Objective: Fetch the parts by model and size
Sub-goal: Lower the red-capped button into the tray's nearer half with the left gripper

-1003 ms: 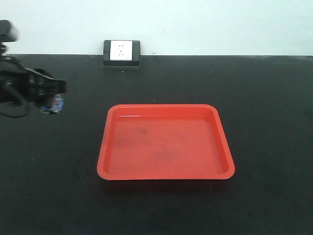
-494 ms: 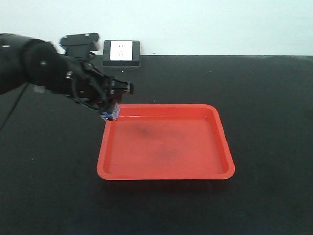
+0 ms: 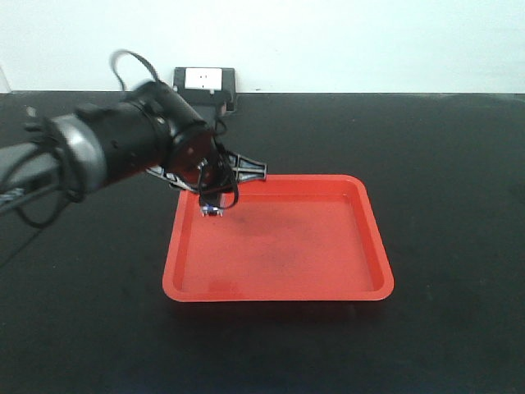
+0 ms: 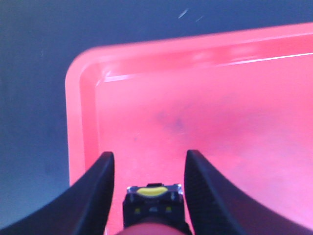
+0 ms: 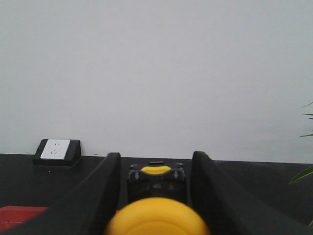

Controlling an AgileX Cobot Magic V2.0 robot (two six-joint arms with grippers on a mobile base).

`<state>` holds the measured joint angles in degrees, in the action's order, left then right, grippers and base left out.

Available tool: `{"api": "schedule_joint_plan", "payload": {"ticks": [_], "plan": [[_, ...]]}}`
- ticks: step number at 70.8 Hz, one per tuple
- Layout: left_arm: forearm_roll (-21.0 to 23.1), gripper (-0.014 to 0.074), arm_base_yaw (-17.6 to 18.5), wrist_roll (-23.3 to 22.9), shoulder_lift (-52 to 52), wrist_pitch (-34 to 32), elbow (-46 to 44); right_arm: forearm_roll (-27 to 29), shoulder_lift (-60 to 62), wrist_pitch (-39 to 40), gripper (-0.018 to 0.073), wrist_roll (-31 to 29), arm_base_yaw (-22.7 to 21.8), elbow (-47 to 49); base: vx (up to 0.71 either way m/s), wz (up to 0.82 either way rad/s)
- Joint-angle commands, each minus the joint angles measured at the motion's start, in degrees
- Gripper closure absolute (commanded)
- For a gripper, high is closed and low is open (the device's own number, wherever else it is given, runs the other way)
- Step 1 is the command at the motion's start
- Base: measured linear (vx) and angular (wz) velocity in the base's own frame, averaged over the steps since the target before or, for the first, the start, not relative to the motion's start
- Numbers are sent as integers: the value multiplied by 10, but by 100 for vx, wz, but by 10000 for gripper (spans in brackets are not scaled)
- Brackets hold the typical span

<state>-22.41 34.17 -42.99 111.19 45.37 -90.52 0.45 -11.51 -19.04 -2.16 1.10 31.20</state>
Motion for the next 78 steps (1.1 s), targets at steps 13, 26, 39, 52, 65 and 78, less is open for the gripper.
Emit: {"api": "schedule_joint_plan", "payload": {"ticks": [13, 26, 39, 52, 65, 78], "plan": [[-20, 601, 0, -26, 24, -57, -20, 2, -8, 36, 565, 0, 0, 15, 0, 0], [-23, 598, 0, -26, 54, -67, -20, 2, -8, 34, 565, 0, 0, 15, 0, 0], [-24, 594, 0, -26, 74, -74, -20, 2, -8, 34, 565, 0, 0, 15, 0, 0], [-24, 580, 0, -26, 79, -75, -20, 2, -8, 34, 565, 0, 0, 15, 0, 0], [-24, 509, 0, -26, 79, -75, -20, 2, -8, 34, 565, 0, 0, 15, 0, 0], [-23, 339, 0, -25, 79, -72, -20, 2, -8, 34, 565, 0, 0, 15, 0, 0]]}}
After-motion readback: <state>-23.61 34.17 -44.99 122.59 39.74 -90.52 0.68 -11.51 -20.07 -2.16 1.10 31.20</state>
